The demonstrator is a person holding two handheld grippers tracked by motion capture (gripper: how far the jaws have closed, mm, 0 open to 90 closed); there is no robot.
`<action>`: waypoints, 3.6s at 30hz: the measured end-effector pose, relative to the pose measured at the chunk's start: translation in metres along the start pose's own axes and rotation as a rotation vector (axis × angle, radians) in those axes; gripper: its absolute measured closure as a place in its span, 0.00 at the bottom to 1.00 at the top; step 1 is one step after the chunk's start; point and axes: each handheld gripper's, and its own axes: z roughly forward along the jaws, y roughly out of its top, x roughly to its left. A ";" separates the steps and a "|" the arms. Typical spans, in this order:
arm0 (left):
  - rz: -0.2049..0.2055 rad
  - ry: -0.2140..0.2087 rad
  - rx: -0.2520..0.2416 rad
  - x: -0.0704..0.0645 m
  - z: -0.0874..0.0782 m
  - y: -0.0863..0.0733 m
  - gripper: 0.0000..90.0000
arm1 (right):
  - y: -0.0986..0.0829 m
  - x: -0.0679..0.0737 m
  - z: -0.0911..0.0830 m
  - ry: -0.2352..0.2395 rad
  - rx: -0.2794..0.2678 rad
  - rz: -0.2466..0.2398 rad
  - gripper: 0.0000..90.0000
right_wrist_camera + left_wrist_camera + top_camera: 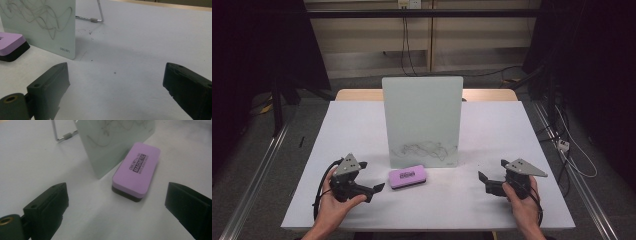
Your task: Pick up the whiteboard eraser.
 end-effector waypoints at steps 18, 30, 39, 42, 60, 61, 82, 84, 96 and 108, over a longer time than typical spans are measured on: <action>0.119 -0.101 0.124 -0.019 0.023 0.032 0.06 | 0.002 0.006 0.003 0.012 0.005 -0.020 0.08; 0.207 -0.155 0.238 -0.024 0.052 0.048 0.06 | 0.002 0.006 0.003 0.021 0.009 -0.023 0.08; 0.260 -0.186 0.315 -0.027 0.074 0.061 0.11 | 0.002 0.006 0.004 0.024 0.008 -0.022 0.08; 0.250 -0.201 0.348 -0.026 0.083 0.064 0.12 | 0.002 0.006 0.004 0.026 0.009 -0.025 0.08; 0.320 -0.212 0.455 -0.024 0.100 0.071 0.39 | 0.002 0.006 0.004 0.028 0.009 -0.025 0.08; 0.313 -0.211 0.452 -0.024 0.100 0.071 0.42 | 0.002 0.006 0.004 0.030 0.008 -0.027 0.08; 0.325 -0.185 0.461 -0.026 0.102 0.068 0.44 | 0.002 0.007 0.004 0.030 0.008 -0.029 0.08; 0.317 -0.185 0.450 -0.026 0.102 0.067 0.44 | 0.002 0.007 0.003 0.030 0.008 -0.026 0.08; 0.266 -0.194 0.341 -0.024 0.088 0.065 0.45 | 0.002 0.006 0.004 0.027 0.009 -0.015 0.08; 0.228 -0.196 0.216 -0.018 0.069 0.068 0.45 | 0.002 0.007 0.007 0.028 0.014 -0.019 0.08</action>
